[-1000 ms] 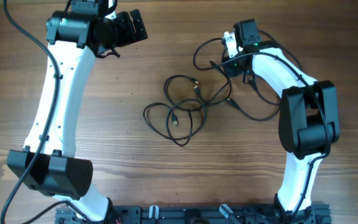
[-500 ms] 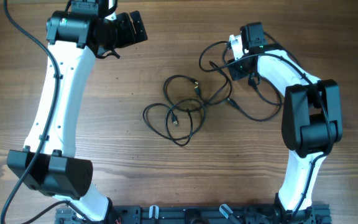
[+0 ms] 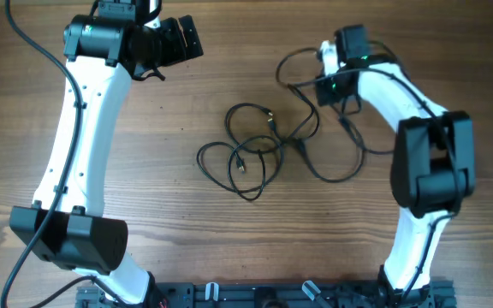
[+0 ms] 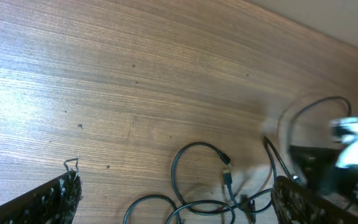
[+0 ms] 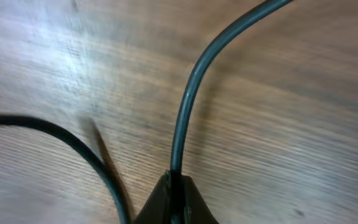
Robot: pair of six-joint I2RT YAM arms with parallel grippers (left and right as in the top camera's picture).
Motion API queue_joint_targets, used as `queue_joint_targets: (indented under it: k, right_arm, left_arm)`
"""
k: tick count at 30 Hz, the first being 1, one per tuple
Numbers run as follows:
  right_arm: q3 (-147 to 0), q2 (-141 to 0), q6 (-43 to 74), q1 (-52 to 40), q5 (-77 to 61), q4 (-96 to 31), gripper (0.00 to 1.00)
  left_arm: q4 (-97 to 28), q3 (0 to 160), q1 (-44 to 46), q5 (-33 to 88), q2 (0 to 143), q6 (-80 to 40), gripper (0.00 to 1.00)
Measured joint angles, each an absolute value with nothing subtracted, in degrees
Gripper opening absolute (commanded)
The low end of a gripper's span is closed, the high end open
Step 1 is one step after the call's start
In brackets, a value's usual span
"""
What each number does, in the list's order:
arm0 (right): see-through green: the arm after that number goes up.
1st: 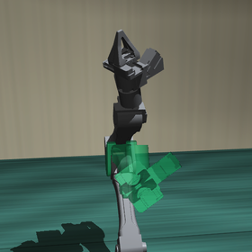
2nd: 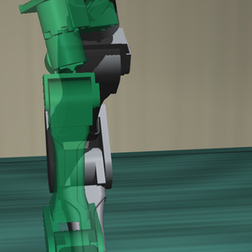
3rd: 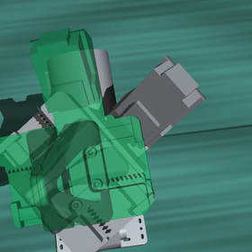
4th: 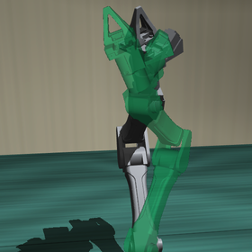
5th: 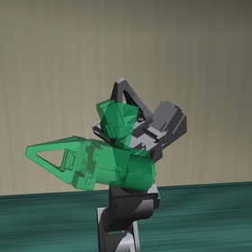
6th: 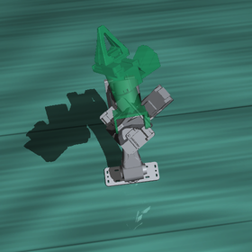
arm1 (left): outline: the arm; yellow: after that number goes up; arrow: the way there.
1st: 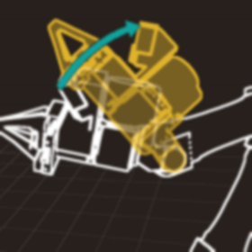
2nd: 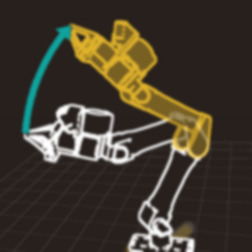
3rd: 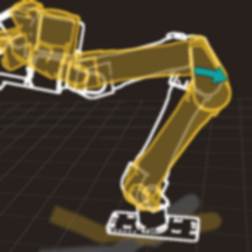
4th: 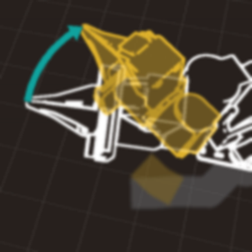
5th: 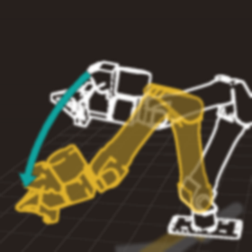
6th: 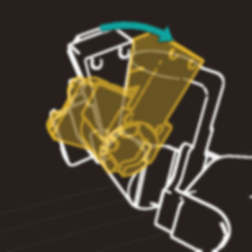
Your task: Untangle cables
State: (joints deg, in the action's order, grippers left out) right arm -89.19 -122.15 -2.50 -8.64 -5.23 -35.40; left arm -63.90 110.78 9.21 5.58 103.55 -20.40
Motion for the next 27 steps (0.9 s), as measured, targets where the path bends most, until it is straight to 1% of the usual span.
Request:
queue_joint_targets:
  k: [4, 8, 12, 20, 24, 27]
  right_arm:
    - [-94.67, -112.97, 2.59, -3.75, -5.67, -36.16, 0.04]
    - [-98.06, -97.69, 6.02, 5.50, -5.78, -34.22, 0.04]
    - [-98.48, -89.41, 6.87, 14.09, -7.94, -31.05, 0.04]
    - [-98.50, -88.62, 8.84, 25.96, -11.62, -22.96, 0.04]
    - [-98.50, -88.82, 8.99, 26.79, -12.64, -22.13, 0.04]
    - [-98.48, -90.50, 8.29, 26.68, -11.03, -16.05, 0.04]
  left_arm:
    - [-63.90, 110.78, 9.21, 5.58, 103.55, -20.40, 1.00]
    - [-63.88, 110.78, 9.21, 5.58, 103.55, -20.40, 1.00]
    - [-63.75, 110.78, 9.21, 5.58, 103.55, -20.40, 1.00]
    - [-63.09, 110.78, 9.21, 5.58, 103.55, -20.40, 1.00]
    - [-62.63, 110.78, 9.21, 5.58, 103.55, -20.40, 1.00]
    - [-62.57, 110.78, 9.21, 5.58, 103.55, -20.40, 1.00]
